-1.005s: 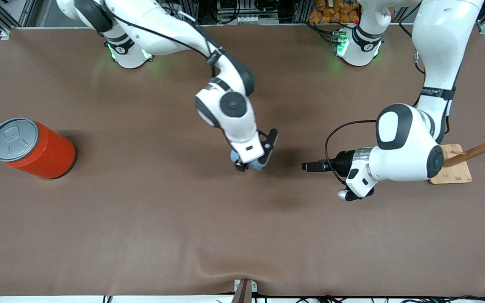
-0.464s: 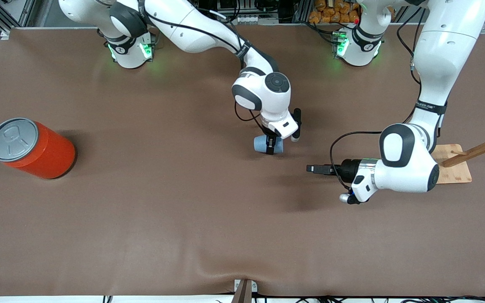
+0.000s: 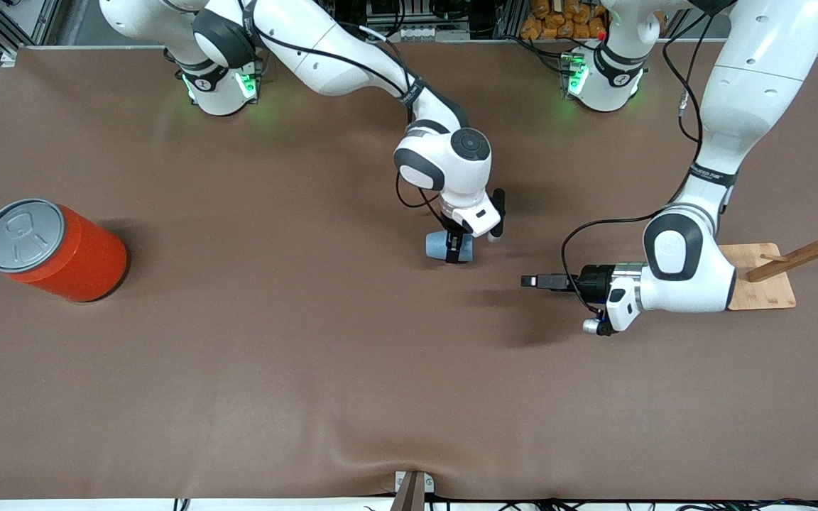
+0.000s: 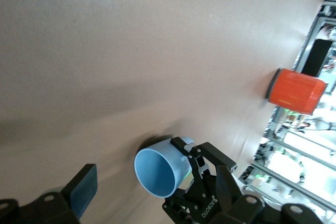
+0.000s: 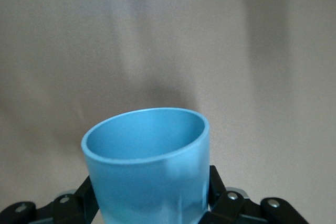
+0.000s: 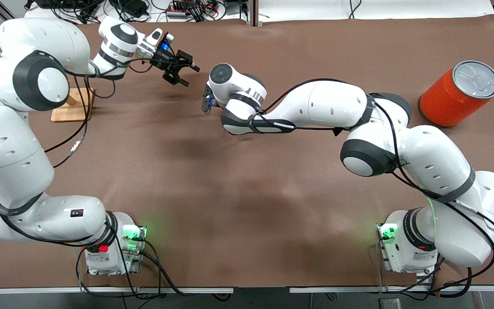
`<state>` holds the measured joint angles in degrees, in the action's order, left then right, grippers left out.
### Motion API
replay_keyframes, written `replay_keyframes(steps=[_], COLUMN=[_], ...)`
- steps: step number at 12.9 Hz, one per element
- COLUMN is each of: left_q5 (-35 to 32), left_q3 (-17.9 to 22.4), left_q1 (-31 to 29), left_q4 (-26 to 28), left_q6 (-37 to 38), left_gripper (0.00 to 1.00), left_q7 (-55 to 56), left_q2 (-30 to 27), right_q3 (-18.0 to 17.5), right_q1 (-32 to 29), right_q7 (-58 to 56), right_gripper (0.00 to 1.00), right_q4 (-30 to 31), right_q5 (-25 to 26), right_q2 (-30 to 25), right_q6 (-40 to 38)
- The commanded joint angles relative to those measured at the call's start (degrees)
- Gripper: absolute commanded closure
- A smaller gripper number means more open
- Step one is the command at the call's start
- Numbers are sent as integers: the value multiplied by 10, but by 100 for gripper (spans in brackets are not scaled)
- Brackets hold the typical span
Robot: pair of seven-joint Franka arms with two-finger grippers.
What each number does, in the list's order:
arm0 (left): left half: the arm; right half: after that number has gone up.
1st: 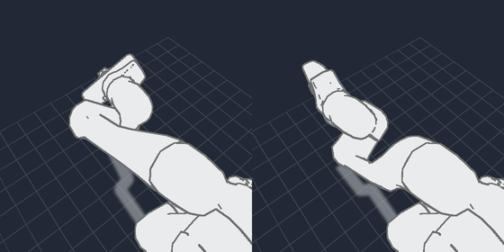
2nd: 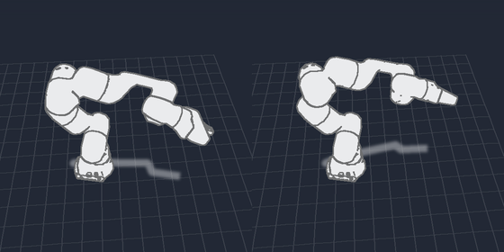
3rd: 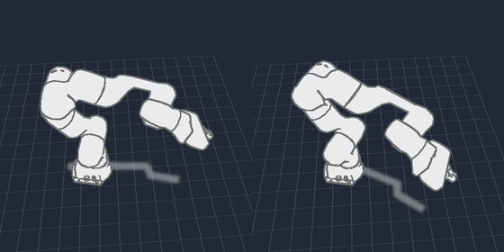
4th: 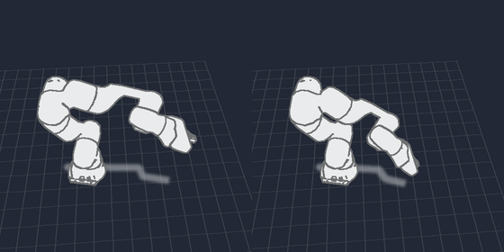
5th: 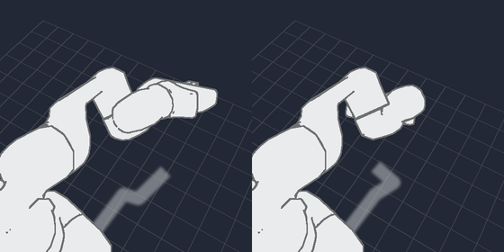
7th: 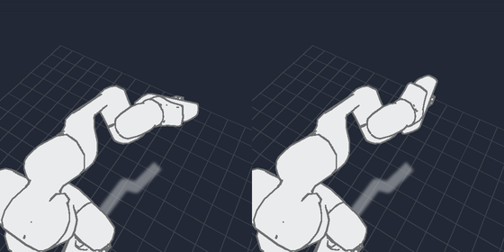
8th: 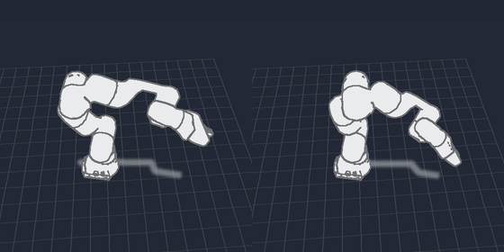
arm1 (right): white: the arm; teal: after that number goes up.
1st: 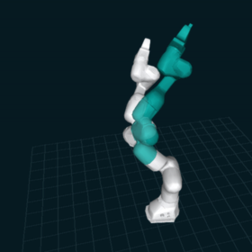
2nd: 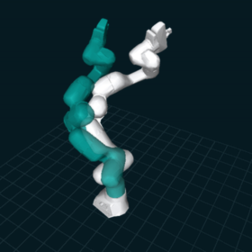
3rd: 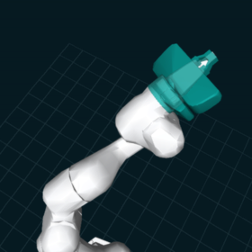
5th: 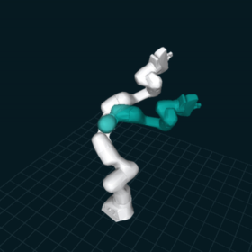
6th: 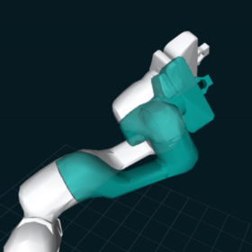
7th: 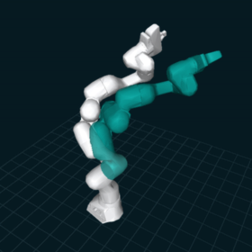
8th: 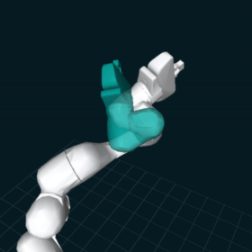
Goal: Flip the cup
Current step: 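Carry the cup to mid-table with the right gripper while the left gripper approaches, then grasp the cup with the left gripper while the right gripper holds it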
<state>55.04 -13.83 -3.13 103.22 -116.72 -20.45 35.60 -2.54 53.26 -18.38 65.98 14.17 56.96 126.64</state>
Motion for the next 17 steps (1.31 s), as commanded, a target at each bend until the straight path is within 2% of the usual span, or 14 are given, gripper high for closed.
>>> replay_keyframes(steps=[1,4,7,10,15,17], left_q5=[71,144,150,206,209,212], left_q3=[-5,-5,-6,-27,-31,-34], left_q1=[1,0,-2,0,7,10], left_q4=[61,97,116,147,163,168], left_q6=[-40,-45,-45,-45,-45,-45], left_gripper=[0,0,0,0,0,4], left_q7=[-55,-141,-149,-151,-166,-166], left_q2=[-23,-23,-40,-54,-52,-47], right_q3=[3,3,3,0,-11,-8], right_q1=[5,4,3,4,-6,-38], right_q7=[19,19,13,12,15,15], right_gripper=[0,0,0,0,0,0], right_q4=[-21,-20,16,35,35,34], right_q5=[17,17,15,13,-1,-34], right_q2=[17,8,-26,-65,-134,-177], right_q6=[-2,-5,-10,-51,-119,-159])
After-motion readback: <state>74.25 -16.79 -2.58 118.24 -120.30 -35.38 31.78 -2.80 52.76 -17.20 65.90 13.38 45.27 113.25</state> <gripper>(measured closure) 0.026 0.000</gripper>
